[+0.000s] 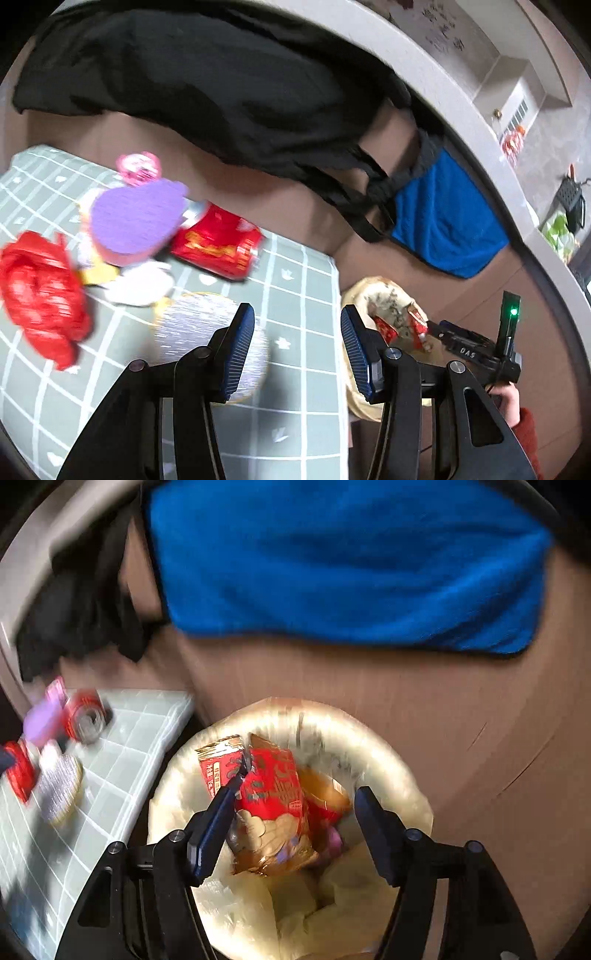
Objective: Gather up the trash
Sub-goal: 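Withdraw both open grippers from the bin toward the table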
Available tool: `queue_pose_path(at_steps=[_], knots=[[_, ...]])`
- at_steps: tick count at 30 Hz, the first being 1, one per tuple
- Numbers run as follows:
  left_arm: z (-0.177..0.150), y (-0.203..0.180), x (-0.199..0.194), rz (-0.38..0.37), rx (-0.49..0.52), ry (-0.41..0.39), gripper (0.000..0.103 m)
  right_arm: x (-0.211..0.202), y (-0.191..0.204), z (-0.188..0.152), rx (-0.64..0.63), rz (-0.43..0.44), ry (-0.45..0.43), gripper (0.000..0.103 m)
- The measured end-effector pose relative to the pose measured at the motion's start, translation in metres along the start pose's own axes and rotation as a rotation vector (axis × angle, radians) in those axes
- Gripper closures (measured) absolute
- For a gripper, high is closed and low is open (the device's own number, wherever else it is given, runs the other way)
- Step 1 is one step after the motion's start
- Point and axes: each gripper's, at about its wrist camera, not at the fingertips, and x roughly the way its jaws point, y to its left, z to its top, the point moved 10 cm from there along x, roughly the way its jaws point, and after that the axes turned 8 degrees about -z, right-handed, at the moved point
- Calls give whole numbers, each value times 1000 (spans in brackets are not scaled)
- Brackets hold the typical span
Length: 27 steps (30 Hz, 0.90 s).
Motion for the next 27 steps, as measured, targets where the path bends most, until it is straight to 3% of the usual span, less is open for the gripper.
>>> queue_pose_path(at_steps=[2,7,12,21,24,27], knots=[[6,10,-14,11,-10,-29,53,-10,4,11,45,32,-55,38],[14,45,-38,59,-53,-74,53,-30,18,22,74,76,-92,38],[12,77,-55,94,-110,-100,53,-13,21,22,-7,-81,-38,41],[5,97,-64,126,-94,-97,53,19,-8,-55,-227,-283,182,45],[6,101,-62,127,-101,-99,53,8,-15,-63,-288,-324,195,45],[5,103,-62,127,-106,-99,53,-7,-20,-53,-271,-323,156,45]])
